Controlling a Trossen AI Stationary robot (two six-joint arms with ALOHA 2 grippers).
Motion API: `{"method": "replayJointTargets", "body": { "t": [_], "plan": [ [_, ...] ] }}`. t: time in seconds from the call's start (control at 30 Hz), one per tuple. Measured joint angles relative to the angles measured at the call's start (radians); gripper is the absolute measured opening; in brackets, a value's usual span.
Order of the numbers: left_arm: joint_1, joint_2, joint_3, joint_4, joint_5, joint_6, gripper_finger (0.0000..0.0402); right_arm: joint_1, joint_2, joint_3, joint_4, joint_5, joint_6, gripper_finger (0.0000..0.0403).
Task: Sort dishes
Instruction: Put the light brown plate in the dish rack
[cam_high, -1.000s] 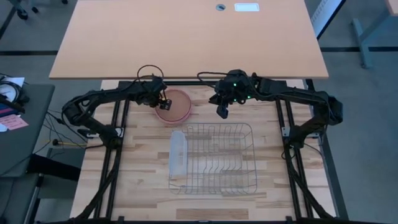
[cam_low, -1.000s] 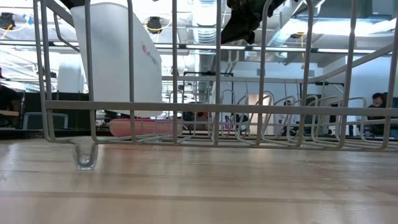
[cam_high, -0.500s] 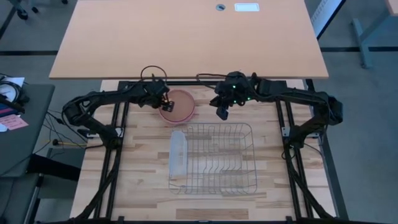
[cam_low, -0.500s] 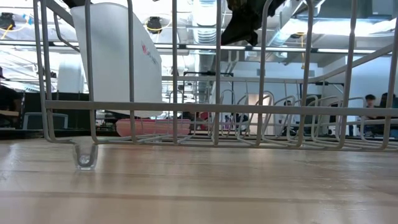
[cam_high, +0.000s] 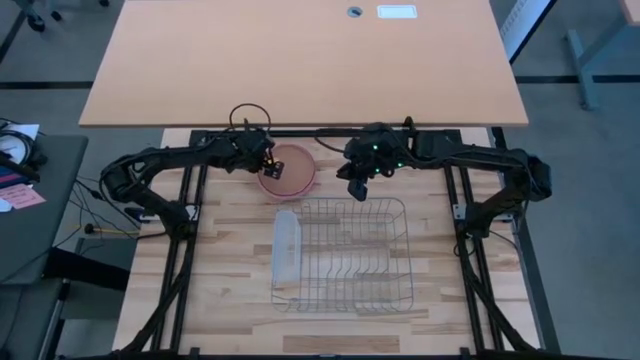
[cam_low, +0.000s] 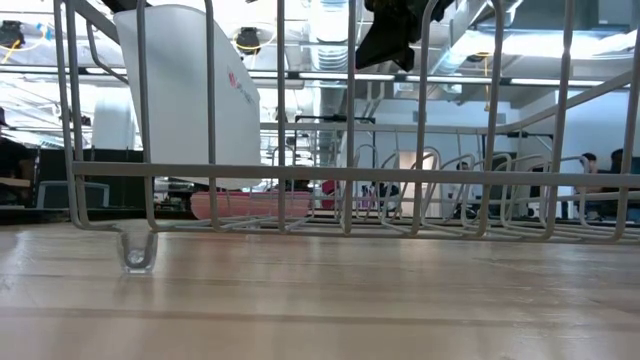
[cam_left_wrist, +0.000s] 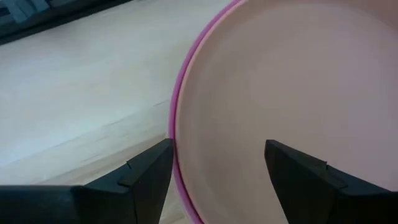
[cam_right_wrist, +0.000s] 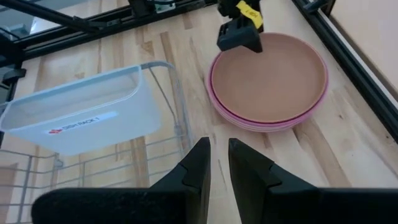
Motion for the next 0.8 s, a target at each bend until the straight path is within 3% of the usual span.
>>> {"method": "replayJointTargets", "body": {
  "t": [0.2,0.3,0.57,0.8],
  "plan": [
    [-0.007,0.023,0.0,0.064,0.008,-0.001,0.0246,0.0,0.0,0.0,0.002,0.0,-0.001,0.0064],
    [-0.015,0.079,0.001,0.118,0.049,0.005,0.0246,-0.001,0.0,0.0,0.013,0.001,-0.001,0.0064],
    [-0.035,0.179,0.005,0.273,0.042,0.036,0.0246,0.0,0.0,0.0,0.006,0.001,-0.002,0.0064],
    [-0.043,0.174,0.069,0.238,0.048,0.075,0.0246,-0.022,0.0,0.0,0.005,0.039,-0.003,0.0064]
  ]
}}
